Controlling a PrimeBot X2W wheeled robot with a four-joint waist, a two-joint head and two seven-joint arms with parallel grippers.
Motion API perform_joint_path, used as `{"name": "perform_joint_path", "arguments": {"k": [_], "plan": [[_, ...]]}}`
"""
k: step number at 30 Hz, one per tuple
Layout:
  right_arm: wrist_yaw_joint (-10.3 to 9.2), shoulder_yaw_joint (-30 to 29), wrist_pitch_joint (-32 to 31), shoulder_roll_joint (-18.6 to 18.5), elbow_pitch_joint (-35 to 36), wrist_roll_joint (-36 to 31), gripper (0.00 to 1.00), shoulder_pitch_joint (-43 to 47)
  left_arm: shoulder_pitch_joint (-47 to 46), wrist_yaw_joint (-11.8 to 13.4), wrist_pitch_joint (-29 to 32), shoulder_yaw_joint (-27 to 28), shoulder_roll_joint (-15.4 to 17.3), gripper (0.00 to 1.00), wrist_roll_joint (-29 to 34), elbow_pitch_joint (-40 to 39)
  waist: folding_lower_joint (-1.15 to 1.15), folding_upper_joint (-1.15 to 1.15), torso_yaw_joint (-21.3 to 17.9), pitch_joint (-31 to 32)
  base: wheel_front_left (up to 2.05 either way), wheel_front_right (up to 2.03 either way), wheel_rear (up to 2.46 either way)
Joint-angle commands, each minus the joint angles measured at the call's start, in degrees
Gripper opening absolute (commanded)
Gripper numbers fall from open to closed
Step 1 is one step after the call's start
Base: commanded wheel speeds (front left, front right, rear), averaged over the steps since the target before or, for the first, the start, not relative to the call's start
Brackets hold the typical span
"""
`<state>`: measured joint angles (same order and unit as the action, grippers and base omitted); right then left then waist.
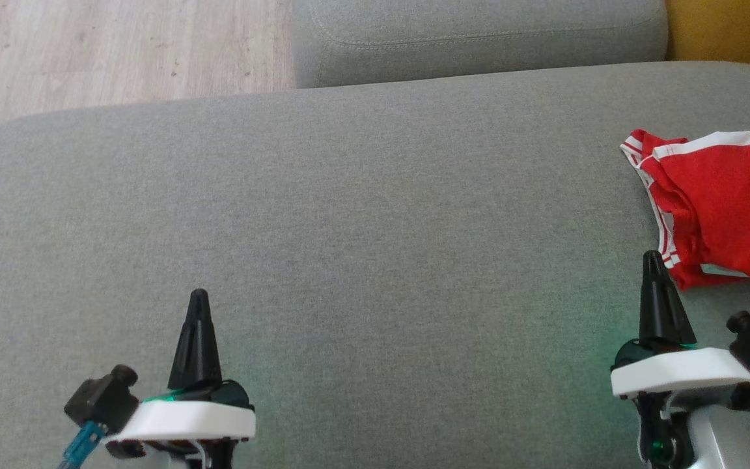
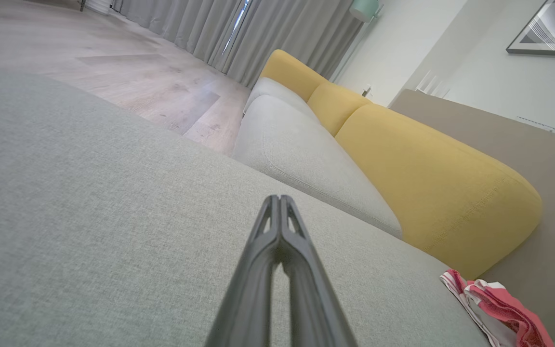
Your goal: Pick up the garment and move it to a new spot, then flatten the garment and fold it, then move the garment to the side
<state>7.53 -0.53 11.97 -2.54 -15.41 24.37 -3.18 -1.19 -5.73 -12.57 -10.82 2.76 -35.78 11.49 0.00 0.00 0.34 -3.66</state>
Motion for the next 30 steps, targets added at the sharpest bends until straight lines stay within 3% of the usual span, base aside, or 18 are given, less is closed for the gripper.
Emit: {"name": "perform_joint_path", "arguments": {"k": [1,30], "plan": [[-0.01,-0.2,-0.4,-0.5,1.9,2.2,0.00,-2.4,-2.6,-0.2,0.5,1.4,0.5,0.00,-1.8,-1.4,0.00,0.00,0.0,0.1,0.00,0.00,0.00],[-0.02,-1.1,-4.7,-0.9,1.8,20.0,0.00,-2.5,-3.2,-0.7,4.7,4.7,1.0,0.00,-17.0,-0.4,0.00,0.00,-0.1,1.0,0.00,0.00,0.00]]}}
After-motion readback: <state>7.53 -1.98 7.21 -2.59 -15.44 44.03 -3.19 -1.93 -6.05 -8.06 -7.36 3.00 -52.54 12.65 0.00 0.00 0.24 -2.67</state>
